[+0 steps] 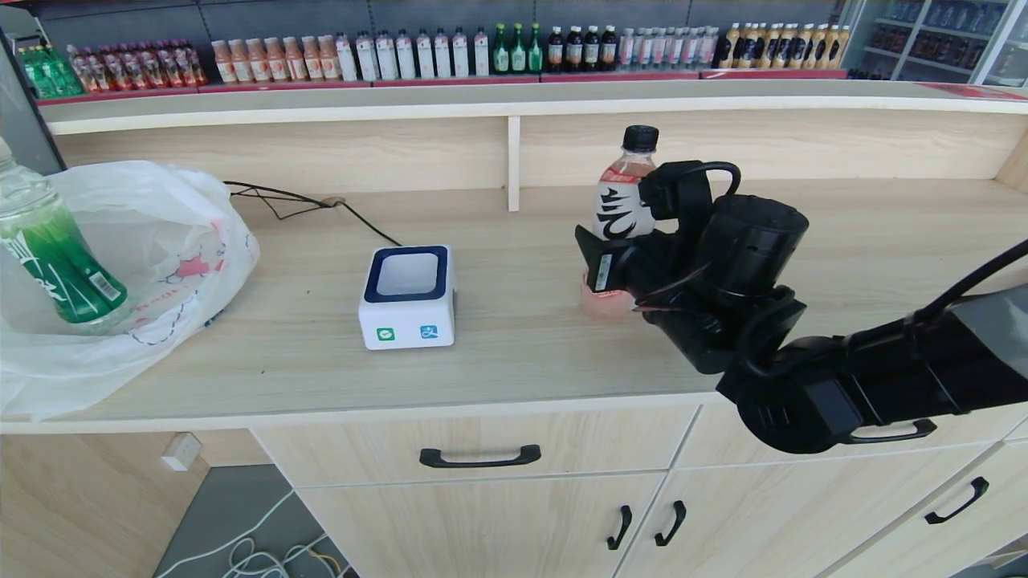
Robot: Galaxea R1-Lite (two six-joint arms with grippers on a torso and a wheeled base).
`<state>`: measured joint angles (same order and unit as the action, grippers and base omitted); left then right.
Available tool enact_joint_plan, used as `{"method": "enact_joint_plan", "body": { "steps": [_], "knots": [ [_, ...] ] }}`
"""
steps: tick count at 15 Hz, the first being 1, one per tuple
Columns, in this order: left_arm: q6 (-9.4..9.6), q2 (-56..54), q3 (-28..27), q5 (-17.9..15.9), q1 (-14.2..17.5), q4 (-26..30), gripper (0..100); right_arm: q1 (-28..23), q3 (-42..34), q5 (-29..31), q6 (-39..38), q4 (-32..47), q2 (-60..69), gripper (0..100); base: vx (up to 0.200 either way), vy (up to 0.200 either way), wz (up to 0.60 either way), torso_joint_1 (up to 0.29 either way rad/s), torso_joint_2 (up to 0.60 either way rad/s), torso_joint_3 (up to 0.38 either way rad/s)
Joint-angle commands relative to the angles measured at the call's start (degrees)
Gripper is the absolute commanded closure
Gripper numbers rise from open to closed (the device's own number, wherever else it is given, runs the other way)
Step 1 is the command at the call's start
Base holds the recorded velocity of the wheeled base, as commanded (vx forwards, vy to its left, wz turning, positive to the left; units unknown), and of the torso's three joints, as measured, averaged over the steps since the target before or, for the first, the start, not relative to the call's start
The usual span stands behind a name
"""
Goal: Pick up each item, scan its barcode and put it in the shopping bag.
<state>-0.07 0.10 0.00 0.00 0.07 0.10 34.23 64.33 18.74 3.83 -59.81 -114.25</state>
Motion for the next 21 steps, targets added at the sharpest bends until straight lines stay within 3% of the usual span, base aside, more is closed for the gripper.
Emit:
{"method": "enact_joint_plan", "body": {
  "steps": [1,9,13,21],
  "knots": [
    [-0.01,-0.01,0.00,0.00,-0.07,-0.01,0,0.05,0.09,-0.02,0.04,-0.13,0.52,100,0.000,0.000,0.00,0.000,0.00,0.000],
    [-0.01,-0.01,0.00,0.00,0.01,-0.01,0,0.40,0.18,-0.54,2.85,0.13,3.95,100,0.000,0.000,0.00,0.000,0.00,0.000],
    [-0.01,-0.01,0.00,0.00,0.01,-0.01,0,3.03,-0.08,-0.28,3.91,0.13,7.46,100,0.000,0.000,0.00,0.000,0.00,0.000],
    [-0.01,-0.01,0.00,0.00,0.01,-0.01,0,6.64,-14.41,-0.37,3.99,-1.19,18.80,100,0.000,0.000,0.00,0.000,0.00,0.000]
  ]
}}
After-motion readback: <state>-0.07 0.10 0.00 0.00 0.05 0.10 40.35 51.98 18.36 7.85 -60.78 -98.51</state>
